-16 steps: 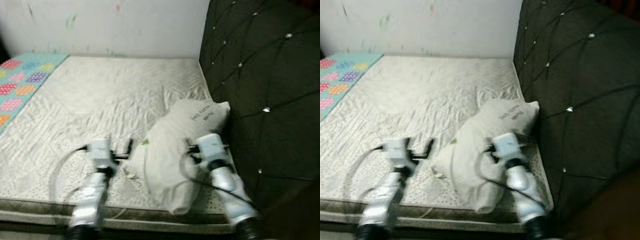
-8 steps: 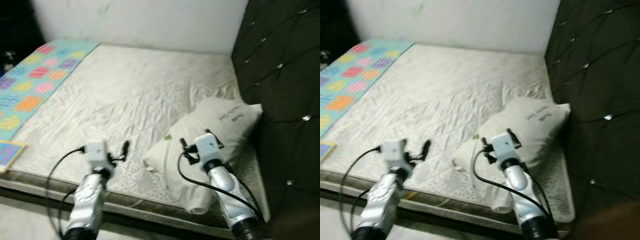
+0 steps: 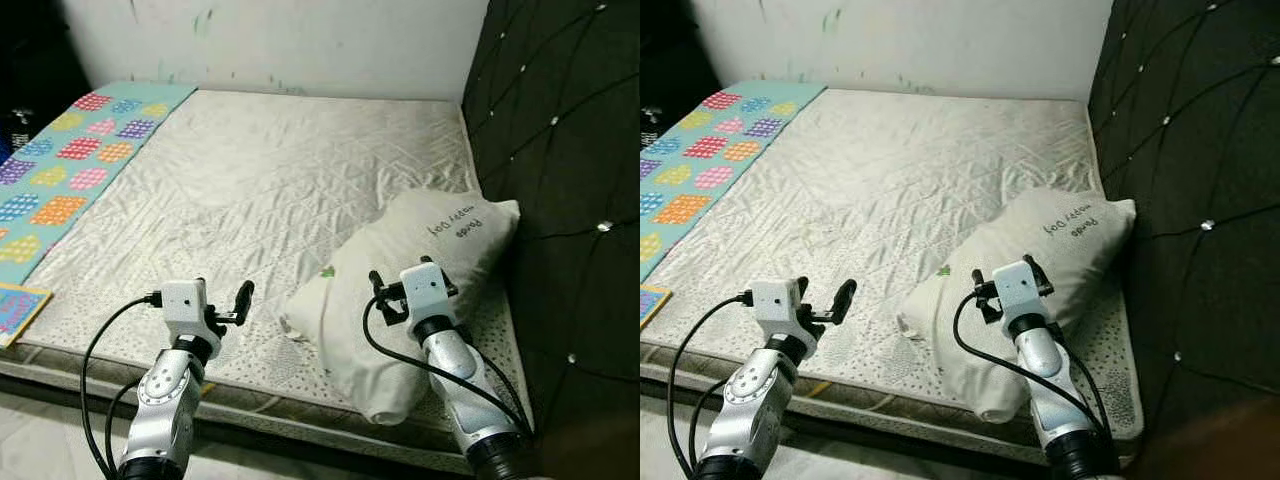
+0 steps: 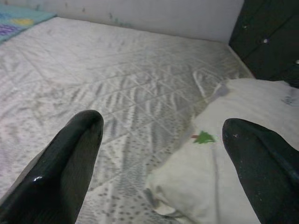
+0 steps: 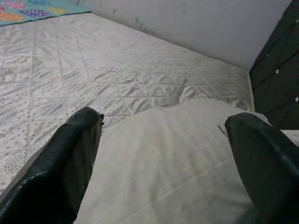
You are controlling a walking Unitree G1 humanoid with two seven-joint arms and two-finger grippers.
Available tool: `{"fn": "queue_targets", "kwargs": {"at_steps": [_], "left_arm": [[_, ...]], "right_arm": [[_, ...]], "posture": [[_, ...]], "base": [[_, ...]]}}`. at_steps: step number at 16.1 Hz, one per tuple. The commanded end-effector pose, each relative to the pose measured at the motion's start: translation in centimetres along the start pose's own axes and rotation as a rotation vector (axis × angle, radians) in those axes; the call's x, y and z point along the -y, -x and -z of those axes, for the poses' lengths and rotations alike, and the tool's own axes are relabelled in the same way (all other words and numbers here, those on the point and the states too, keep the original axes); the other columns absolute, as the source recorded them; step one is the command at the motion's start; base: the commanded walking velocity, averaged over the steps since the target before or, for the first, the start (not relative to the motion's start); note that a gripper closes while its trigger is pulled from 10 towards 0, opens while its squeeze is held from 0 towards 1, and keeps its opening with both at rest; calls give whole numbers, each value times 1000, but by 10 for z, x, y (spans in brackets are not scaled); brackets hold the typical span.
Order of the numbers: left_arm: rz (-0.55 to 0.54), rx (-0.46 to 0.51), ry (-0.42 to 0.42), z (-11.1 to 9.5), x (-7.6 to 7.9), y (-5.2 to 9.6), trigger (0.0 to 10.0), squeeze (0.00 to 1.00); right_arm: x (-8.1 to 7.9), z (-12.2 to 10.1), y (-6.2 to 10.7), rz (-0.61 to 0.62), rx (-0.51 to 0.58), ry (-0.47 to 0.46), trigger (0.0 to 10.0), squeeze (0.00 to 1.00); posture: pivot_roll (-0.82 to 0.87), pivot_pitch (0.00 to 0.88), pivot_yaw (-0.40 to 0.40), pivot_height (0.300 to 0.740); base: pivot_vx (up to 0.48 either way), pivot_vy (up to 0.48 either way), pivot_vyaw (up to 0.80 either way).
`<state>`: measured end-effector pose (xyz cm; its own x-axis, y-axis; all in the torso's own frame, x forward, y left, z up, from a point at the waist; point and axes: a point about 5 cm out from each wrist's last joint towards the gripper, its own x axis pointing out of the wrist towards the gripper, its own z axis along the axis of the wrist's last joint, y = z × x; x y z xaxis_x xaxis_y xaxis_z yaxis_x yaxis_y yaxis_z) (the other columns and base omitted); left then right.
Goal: Clean up the room
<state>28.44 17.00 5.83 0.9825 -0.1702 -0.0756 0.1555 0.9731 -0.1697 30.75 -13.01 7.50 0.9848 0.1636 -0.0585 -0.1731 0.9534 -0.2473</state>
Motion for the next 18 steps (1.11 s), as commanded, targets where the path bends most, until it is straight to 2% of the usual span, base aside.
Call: {"fn": "queue_targets", "kwargs": {"at_steps": [1,6,11,12,13,15,17,18], "left_arm": [[10,-1,0,-2,-1,2,10000,0],[4,-20,-19,-1,-12,17,10000,0],[-10,19,-34,-14,-18,23,10000,0],[-34,56,-98,-20,-22,27,10000,0],[-40,62,-105,-22,-24,27,10000,0],[-98,39,-78,-21,-30,27,10000,0],[-126,3,-101,-17,-26,25,10000,0],[-103,5,-89,-16,-23,23,10000,0]], "right_arm": [[-2,-5,-2,12,22,-15,10000,0],[8,15,14,87,-58,-36,10000,0],[19,11,16,126,-50,-49,10000,0],[27,8,17,159,-43,-69,10000,0],[29,7,17,166,-40,-73,10000,0],[35,3,19,166,-33,-67,10000,0],[38,0,17,164,-27,-60,10000,0],[38,-2,16,161,-22,-52,10000,0]], "posture": [[19,41,81,740],[44,98,78,740],[66,131,56,740],[68,134,47,740],[68,134,45,740],[53,139,32,740],[36,142,24,740],[32,143,21,740]], "base": [[0,0,0],[0,0,0],[0,0,0],[0,0,0],[0,0,0],[0,0,0],[0,0,0],[0,0,0]]}}
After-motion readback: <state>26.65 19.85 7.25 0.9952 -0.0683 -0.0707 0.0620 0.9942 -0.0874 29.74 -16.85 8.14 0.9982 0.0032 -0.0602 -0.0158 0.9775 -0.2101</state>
